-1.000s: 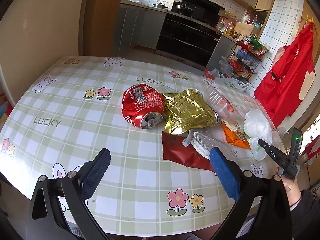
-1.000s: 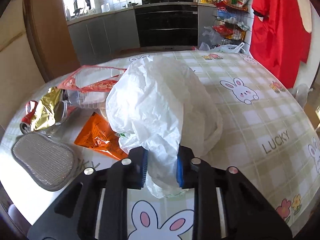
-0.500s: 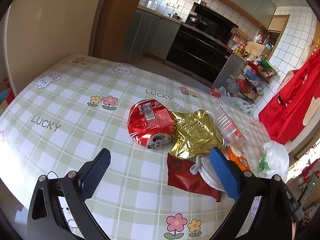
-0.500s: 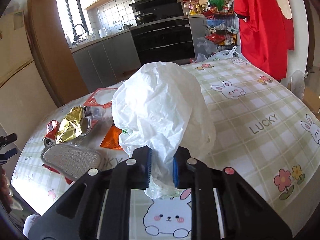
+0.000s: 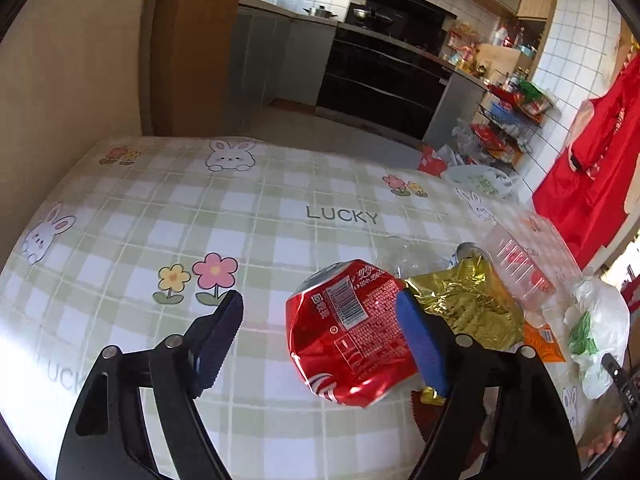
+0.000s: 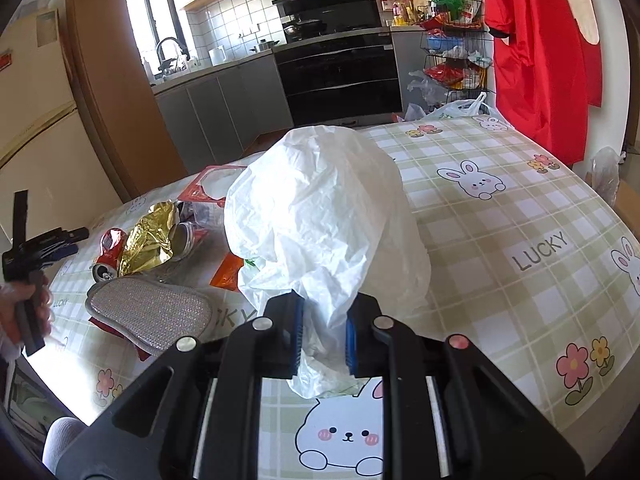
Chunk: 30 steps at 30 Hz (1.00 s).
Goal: Collect trash
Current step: 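Grasp the crushed red soda can with the left gripper while the right holds the bag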
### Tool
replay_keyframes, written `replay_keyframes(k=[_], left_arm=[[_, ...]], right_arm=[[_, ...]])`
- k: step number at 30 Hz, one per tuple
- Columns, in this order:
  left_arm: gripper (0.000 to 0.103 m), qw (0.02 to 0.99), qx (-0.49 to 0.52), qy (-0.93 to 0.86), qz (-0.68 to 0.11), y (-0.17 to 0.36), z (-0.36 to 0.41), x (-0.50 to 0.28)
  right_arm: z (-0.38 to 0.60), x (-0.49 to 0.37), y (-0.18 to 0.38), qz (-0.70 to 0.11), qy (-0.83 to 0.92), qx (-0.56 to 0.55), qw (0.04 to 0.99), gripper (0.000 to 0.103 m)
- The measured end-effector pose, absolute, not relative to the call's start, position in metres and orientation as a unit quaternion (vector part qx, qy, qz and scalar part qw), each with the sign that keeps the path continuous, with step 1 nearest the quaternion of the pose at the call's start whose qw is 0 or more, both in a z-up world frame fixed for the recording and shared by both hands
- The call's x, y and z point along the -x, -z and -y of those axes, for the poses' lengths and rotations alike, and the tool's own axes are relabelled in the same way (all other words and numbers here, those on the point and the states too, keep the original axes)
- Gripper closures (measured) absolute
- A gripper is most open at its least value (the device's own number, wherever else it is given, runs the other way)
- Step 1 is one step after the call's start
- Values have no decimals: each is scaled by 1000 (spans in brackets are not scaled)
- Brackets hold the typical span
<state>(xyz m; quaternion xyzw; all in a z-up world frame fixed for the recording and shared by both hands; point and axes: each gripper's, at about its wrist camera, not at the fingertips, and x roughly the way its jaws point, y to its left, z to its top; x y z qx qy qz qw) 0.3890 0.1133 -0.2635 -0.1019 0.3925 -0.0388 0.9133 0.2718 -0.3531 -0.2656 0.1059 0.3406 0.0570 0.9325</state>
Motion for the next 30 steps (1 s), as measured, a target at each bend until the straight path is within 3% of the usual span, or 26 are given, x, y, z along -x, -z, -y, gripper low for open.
replay_keyframes(k=[9, 13, 18, 26, 30], left_arm=[[27, 900, 64, 96, -421, 292, -117, -434], [40, 887, 63, 125, -440, 302, -112, -443], [44, 885, 97, 129, -438, 308, -120, -445], [37, 864, 171, 142, -451, 322, -129, -441], [44, 855, 202, 154, -453, 326, -135, -433]], right_arm=[[349, -280, 266, -353, -48, -89, 930, 84], [348, -282, 262, -351, -45, -86, 931, 84], [342, -281, 259, -350, -51, -78, 932, 84], [339, -279, 261, -353, -57, -81, 930, 84], [337, -280, 260, -353, -60, -84, 930, 84]])
